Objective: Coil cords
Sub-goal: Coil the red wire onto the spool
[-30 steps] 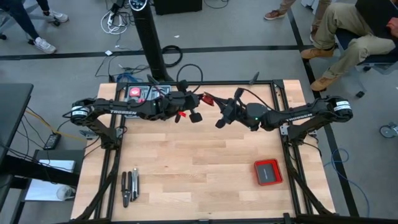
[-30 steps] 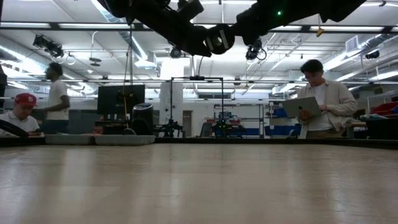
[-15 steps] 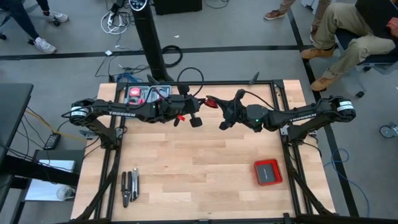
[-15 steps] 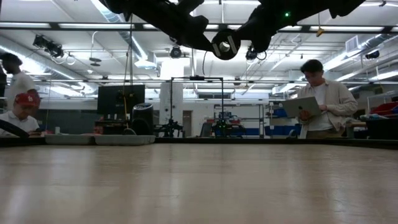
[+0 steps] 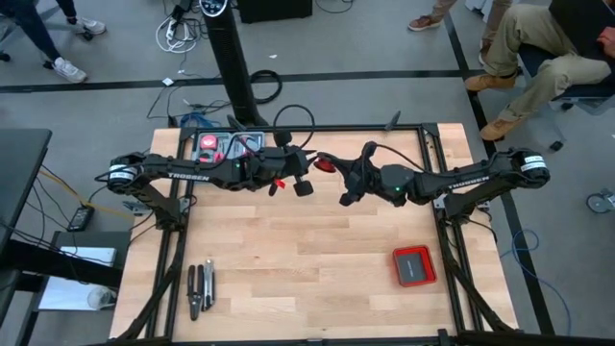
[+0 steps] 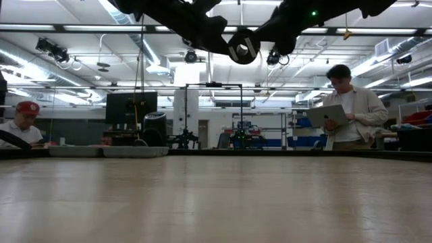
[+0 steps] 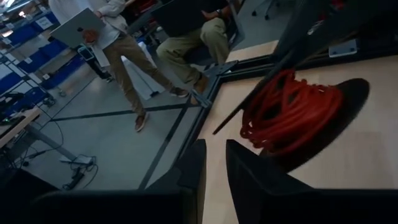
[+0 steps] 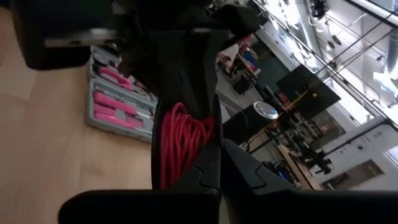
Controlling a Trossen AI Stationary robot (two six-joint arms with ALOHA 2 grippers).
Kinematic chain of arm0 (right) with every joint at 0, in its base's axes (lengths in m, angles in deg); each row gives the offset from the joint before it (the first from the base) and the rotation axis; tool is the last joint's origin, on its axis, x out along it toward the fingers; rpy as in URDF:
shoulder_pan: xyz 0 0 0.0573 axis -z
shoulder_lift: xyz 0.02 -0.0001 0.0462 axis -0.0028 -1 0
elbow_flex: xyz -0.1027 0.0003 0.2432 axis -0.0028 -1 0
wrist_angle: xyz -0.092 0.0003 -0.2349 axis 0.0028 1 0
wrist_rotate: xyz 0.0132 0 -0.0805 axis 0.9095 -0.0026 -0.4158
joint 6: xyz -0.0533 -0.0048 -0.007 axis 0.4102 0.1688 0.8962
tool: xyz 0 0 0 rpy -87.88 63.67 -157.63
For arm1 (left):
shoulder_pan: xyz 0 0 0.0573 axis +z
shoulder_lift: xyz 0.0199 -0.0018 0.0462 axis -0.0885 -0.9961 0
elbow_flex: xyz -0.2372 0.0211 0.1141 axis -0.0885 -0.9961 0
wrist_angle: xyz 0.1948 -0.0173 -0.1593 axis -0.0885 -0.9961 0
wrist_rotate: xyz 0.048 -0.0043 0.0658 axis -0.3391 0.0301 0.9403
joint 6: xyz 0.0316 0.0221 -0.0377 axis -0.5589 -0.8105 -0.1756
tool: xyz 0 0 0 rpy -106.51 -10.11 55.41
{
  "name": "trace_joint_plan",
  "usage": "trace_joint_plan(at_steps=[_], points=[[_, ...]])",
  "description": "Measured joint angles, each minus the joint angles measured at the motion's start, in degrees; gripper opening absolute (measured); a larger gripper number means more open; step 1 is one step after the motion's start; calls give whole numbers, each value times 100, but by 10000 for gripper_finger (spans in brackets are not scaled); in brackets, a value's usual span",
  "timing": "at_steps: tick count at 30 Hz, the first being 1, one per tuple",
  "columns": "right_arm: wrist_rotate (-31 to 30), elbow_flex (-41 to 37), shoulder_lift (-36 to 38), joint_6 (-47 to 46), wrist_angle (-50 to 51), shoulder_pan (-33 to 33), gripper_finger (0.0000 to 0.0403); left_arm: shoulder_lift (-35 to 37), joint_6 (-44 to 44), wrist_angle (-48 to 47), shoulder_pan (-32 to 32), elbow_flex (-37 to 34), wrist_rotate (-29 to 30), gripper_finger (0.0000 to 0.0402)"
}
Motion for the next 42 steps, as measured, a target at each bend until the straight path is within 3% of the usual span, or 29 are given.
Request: trace_joint_plan(at_steps=[6, 12, 22, 29, 42], points=[[46, 0, 4, -456, 283, 7, 0, 44, -9, -126, -113, 0, 26, 66], [507, 0, 206, -849, 597, 7, 0, 281, 3, -363, -150, 2, -37, 66], [2271, 0, 807, -1822, 993, 293, 0, 617, 153, -626, -135, 2, -1500, 66], [2930, 0, 927, -2358, 1093, 457, 0, 844, 238, -740, -139, 2, -2095, 66], [3746, 0, 979, -2533, 1184, 752, 0, 844, 613, -924, -135, 2, -2414, 66]])
